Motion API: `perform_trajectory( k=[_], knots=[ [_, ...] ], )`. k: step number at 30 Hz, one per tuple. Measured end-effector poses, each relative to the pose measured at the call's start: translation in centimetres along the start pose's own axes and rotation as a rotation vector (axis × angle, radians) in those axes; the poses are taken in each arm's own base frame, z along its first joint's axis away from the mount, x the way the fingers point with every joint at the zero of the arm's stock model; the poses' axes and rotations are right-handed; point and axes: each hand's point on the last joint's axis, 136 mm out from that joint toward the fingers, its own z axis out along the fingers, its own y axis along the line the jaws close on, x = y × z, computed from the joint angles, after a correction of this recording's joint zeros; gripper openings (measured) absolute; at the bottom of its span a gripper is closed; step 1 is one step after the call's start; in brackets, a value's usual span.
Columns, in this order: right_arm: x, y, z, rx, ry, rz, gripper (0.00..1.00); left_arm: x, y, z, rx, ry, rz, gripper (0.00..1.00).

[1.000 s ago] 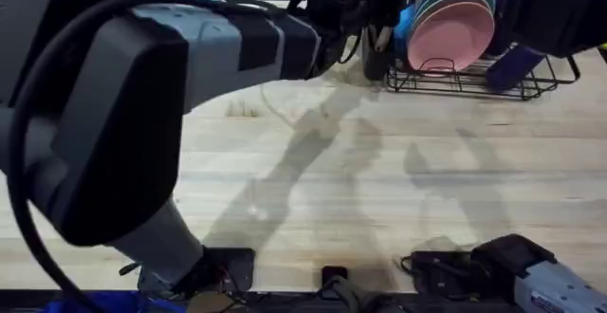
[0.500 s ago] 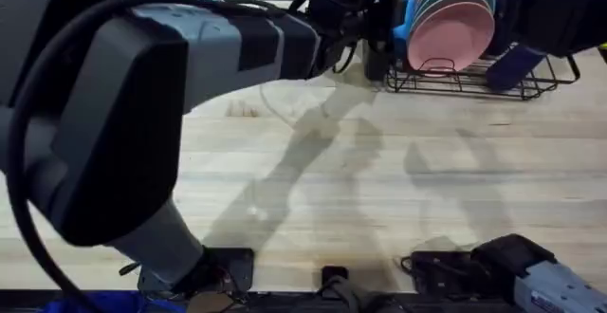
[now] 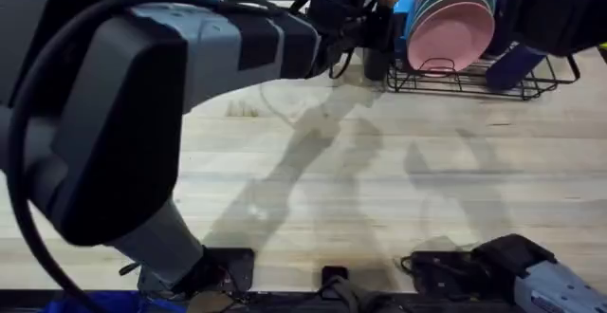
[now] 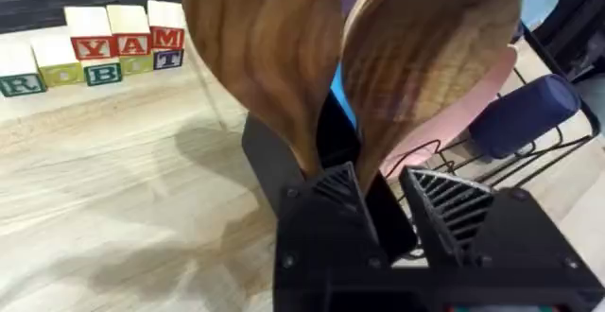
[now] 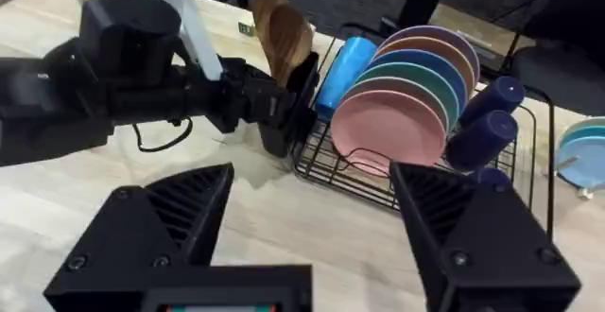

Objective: Pick up the spoon on the table one by one and put them onto the rack

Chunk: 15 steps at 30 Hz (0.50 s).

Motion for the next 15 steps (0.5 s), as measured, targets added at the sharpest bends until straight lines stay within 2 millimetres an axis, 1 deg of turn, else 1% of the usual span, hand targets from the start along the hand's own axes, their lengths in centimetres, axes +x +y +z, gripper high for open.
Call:
perform_trajectory(
  k=[4, 8, 10, 12, 15],
  knots=[
    [0.0, 0.0, 0.0, 0.000, 0.000, 0.000, 0.998, -0.3, -0.1, 0.0, 0.005, -0.012, 0.002, 0.327],
    [0.0, 0.0, 0.0, 0.000, 0.000, 0.000, 0.998, -0.8, -0.3, 0.0, 0.013, -0.031, 0.006, 0.391],
    [0.0, 0.0, 0.0, 0.000, 0.000, 0.000, 0.996, -1.0, -0.3, -0.2, 0.009, -0.037, 0.019, 0.449],
    [0.0, 0.0, 0.0, 0.000, 0.000, 0.000, 0.997, -1.5, -0.4, -0.6, 0.005, -0.049, 0.026, 0.483],
    [0.0, 0.0, 0.0, 0.000, 0.000, 0.000, 0.998, -3.3, -0.9, -1.8, -0.002, -0.096, 0.037, 0.523]
  ],
)
